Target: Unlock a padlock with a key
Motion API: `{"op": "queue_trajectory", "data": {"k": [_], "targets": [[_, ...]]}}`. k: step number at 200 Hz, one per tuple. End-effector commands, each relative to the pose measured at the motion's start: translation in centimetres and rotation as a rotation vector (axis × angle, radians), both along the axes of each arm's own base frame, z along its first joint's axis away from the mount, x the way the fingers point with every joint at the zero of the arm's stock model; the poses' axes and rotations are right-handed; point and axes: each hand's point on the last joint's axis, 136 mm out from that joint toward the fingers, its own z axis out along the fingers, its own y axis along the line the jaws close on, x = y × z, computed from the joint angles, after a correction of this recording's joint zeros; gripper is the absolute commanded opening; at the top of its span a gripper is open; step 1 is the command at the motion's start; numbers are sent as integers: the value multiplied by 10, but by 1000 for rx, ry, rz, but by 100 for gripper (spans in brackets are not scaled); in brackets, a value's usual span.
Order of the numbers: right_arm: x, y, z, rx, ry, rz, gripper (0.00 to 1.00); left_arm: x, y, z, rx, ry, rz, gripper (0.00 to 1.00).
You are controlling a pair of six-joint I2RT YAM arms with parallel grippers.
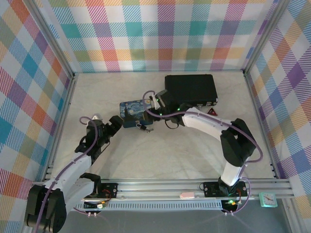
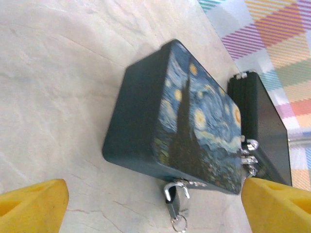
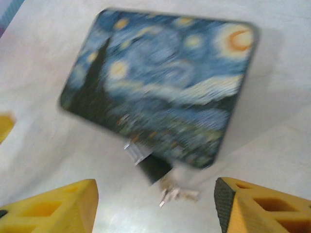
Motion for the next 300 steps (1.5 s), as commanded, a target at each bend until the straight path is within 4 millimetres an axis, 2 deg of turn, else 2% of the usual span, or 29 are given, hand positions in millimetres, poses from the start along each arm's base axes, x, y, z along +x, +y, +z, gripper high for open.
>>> {"op": "queue_trajectory", "data": {"k": [1,23,67,104,150,182,227,257,273,278,300], "targets": [[-46,5,-16,-150,-23,183,67,7,7,3,-42,23,-1,91],[-63,20,-30,-210,-45,265,67,19,21,2,-89,28,33,91],[-53,49,-55,-310,-94,349,66,38,29,1,-185,22,39,91],[-35,48,-89,-461,-163,392,63,38,27,7,-181,-2,22,91],[-13,49,-108,-559,-280,403,58,32,32,14,-147,-15,36,91],[-2,49,-119,-608,-323,398,48,32,33,18,-141,-27,40,91],[4,49,-119,-629,-383,416,26,34,32,21,-137,-38,31,91],[-4,55,-111,-583,-412,476,16,34,32,20,-130,-40,28,91],[-7,59,-108,-568,-415,512,7,34,32,18,-129,-36,26,91],[-9,61,-108,-566,-416,538,0,35,32,17,-129,-36,26,91],[-12,64,-110,-574,-425,594,0,36,32,15,-124,-36,20,91]]}}
